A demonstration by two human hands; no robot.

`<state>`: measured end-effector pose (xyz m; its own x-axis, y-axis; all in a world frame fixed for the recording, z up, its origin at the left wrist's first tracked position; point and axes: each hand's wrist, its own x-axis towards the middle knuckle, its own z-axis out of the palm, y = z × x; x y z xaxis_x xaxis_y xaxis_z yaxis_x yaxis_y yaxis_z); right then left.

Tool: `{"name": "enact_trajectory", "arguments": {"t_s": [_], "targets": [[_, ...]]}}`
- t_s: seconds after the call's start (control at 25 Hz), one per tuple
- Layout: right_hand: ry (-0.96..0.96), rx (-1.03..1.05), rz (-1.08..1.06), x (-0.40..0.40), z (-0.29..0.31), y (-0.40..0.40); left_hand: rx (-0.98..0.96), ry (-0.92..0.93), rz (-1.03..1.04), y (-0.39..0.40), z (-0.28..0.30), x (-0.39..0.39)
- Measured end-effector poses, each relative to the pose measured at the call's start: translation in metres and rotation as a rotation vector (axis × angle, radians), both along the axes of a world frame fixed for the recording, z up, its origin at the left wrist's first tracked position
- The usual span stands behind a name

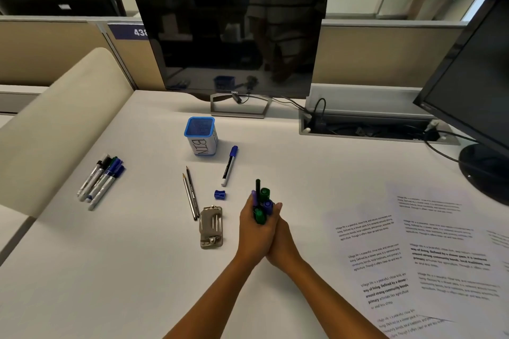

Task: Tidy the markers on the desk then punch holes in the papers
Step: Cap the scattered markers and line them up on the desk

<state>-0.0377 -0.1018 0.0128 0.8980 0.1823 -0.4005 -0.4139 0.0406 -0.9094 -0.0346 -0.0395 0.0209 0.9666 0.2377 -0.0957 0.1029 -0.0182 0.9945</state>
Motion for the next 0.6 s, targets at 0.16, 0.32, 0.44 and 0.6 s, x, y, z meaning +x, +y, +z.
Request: {"name": "enact_trajectory", "arguments": {"t_s": [0.16, 0.32, 0.44, 0.6], "targets": [[-0.085, 0.006, -0.106, -0.007, -0.005, -0.003, 0.061, -0.065, -0.02, -0.005, -0.003, -0.009], [-0.039, 0.141, -0.211, -0.01, -0.012, 0.001, 0.102, -0.106, -0.016, -0.006, 0.002, -0.01], [-0.125, -0.045, -0.259, -0.01, -0.014, -0.001, 0.111, -0.148, -0.001, -0.003, 0.003, -0.01], [-0.282, -0.207, -0.242, -0.006, -0.017, -0.005, 0.108, -0.161, 0.027, -0.001, 0.003, -0.008]]}}
